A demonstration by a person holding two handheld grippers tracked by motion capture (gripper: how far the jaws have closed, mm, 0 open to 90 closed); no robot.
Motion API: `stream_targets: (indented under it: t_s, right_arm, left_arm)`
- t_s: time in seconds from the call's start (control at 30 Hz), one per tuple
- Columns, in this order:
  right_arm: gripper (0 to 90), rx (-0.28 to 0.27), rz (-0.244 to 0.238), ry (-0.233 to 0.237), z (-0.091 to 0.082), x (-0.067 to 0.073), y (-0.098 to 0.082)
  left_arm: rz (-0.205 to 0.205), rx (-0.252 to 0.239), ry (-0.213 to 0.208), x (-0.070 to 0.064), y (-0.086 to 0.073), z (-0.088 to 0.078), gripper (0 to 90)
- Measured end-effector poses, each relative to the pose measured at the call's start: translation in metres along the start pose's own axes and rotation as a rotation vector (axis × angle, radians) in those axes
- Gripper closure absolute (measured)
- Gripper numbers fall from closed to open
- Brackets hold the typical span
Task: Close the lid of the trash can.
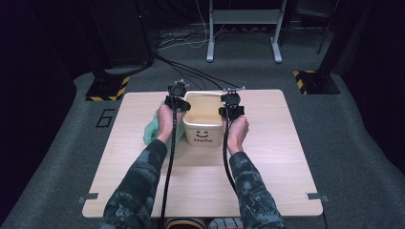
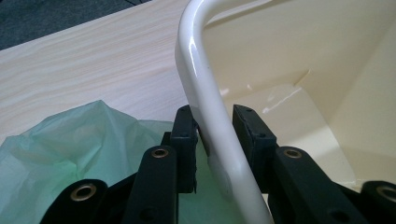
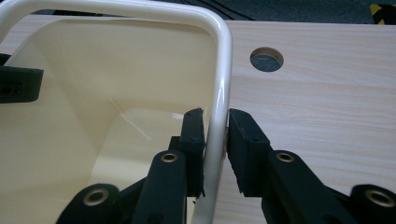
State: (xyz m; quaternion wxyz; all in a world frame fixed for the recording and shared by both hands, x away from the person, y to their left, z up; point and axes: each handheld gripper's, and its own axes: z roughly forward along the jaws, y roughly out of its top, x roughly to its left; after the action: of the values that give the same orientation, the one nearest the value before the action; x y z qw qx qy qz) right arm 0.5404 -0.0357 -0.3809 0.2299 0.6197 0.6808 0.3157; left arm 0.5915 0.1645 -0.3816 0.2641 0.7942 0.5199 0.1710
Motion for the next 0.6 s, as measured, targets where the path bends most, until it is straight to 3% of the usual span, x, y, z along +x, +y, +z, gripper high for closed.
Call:
stream_targets:
  t_s: [0.27,0.4,0.5,0.6]
  right_arm:
    - [75.3,0.02,-0.034,0.012,0.003,0.0,0.002]
    - [74.3,0.043,-0.035,0.035,0.007,-0.003,0.003]
    - [74.1,0.04,-0.018,0.056,0.008,-0.007,0.004]
    - [74.9,0.035,-0.009,0.072,0.006,-0.01,0.004]
  left_arm:
    - [-0.037,0.019,-0.032,0.008,-0.003,0.007,69.2]
    - [-0.062,0.009,-0.046,0.011,-0.005,0.008,61.8]
    - [-0.062,-0.011,-0.052,0.012,-0.006,0.003,53.9]
    - [-0.046,-0.021,-0.056,0.01,-0.006,-0.002,55.2]
